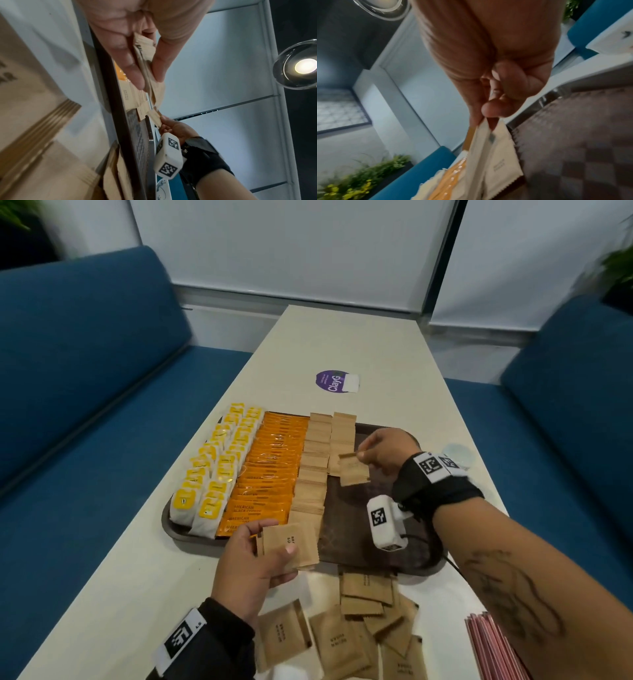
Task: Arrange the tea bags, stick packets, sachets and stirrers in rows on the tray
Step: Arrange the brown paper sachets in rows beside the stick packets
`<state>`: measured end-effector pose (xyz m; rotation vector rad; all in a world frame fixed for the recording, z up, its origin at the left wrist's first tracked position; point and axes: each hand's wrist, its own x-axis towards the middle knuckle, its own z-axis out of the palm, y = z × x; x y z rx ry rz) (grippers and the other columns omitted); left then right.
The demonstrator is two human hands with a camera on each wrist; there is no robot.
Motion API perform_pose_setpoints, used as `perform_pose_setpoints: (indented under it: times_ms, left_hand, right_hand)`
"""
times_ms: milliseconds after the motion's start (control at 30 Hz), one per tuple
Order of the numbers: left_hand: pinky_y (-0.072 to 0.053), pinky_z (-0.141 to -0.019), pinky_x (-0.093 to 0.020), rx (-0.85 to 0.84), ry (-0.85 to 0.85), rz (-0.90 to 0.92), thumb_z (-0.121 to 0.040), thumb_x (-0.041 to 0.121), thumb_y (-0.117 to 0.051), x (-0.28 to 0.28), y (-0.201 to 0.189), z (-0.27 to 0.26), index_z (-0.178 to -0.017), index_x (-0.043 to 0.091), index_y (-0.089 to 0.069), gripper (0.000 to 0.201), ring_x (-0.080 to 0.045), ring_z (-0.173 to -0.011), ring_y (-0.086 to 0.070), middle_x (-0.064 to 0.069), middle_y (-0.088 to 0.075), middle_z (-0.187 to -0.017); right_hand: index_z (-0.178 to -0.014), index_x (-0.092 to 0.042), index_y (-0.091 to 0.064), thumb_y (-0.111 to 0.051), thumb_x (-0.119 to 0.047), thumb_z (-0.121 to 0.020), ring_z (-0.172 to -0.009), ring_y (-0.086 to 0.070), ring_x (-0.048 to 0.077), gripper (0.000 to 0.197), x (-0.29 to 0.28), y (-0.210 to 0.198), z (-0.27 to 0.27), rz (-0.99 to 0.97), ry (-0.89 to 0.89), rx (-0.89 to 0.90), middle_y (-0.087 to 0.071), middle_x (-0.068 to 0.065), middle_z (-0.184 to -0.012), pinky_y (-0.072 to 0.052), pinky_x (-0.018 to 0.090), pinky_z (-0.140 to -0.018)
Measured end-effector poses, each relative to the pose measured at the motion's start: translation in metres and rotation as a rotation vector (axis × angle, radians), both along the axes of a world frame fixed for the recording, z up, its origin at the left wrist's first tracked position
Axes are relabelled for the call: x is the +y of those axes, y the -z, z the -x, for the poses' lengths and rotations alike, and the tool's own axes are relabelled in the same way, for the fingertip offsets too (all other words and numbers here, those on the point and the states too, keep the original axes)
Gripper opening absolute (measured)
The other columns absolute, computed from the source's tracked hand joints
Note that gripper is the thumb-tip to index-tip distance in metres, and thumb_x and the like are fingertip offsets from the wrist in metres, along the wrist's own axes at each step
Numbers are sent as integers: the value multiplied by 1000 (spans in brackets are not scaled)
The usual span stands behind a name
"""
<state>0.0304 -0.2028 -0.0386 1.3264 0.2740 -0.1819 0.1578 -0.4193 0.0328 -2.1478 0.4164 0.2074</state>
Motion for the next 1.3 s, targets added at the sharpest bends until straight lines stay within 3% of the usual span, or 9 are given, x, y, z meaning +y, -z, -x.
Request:
perform_pose_setpoints:
  times_ms: [167, 267, 333, 533, 733, 833, 1000, 1167, 1300]
  left_hand:
    - [-55, -53, -27, 9, -10, 2, -79, -1, -67, 3, 3, -7, -100, 19, -53, 32, -30, -91, -65, -12, -64, -104]
    - [-56, -54, -28, 12, -7, 6, -78, -1, -67, 4, 5, -9, -99, 17, -54, 31, -31, -91, -65, -13, -63, -105]
    - [-56, -55, -29, 17, -3, 7, -78, 0, -67, 4, 6, -11, -98, 17, -55, 29, -31, -91, -65, -13, -64, -104]
    - [-55, -52, -27, 27, 19, 0, -80, 5, -67, -5, 2, -12, -97, 16, -57, 23, -26, -86, -67, -8, -66, -100]
    - [-54, -50, -27, 18, 15, 2, -83, 10, -65, -11, -7, -10, -98, 18, -55, 20, -24, -84, -67, -7, -65, -99]
    - [-54, -50, -27, 7, 27, -3, -83, 11, -64, -18, -10, -7, -98, 19, -55, 19, -25, -85, -67, -8, -66, -100]
    - [-53, -51, -29, -17, 43, -47, -81, 14, -67, -33, -13, 3, -97, 21, -55, 21, -29, -89, -66, -10, -65, -104]
    - [-52, -50, -25, -49, 36, -44, -81, 13, -67, -43, -18, 14, -95, 22, -53, 22, -28, -92, -65, -8, -64, -103]
    - [-54, -56, -30, -36, 63, -12, -85, 8, -63, -43, -18, 19, -96, 20, -53, 20, -24, -87, -67, -8, -65, -104]
  right_hand:
    - [-77, -8, -54, -59, 4, -88, -73, -60, 20, 17, 12, 18, -24, -103, 79, 151, -64, 13, -91, -52, 21, -52]
    - [-76, -9, -50, -56, 2, -91, -57, -54, 15, 20, 17, 23, -28, -81, 76, 207, -59, 7, -76, -39, 13, -31]
    - [-76, -10, -50, -57, -2, -92, -54, -51, 12, 19, 18, 23, -30, -46, 60, 235, -57, 5, -72, -33, 11, -28]
    - [-75, -12, -49, -59, -10, -92, -61, -52, 8, 20, 18, 24, -37, 70, -41, 274, -58, 2, -73, -40, 21, -56]
    - [-80, -15, -56, -67, -17, -86, -66, -59, 11, 13, 8, 16, -3, 10, -36, -60, -64, 1, -76, -46, 20, -56]
    - [-84, -16, -58, -69, -26, -84, -58, -56, 6, 14, 9, 0, 37, -135, -189, -47, -64, 1, -79, -42, 17, -50]
    - [-83, -16, -63, -72, -28, -80, -58, -57, 2, 15, 16, -12, 99, -272, -366, 83, -65, -5, -73, -47, 12, -56]
    - [-84, -14, -63, -77, -17, -75, -89, -69, 21, 16, 19, 3, 126, -338, -306, 99, -72, 8, -95, -55, 36, -82]
    - [-77, -14, -58, -70, -12, -82, -63, -62, 13, 13, 19, 11, 131, -500, -188, 72, -67, 4, -73, -41, 23, -53]
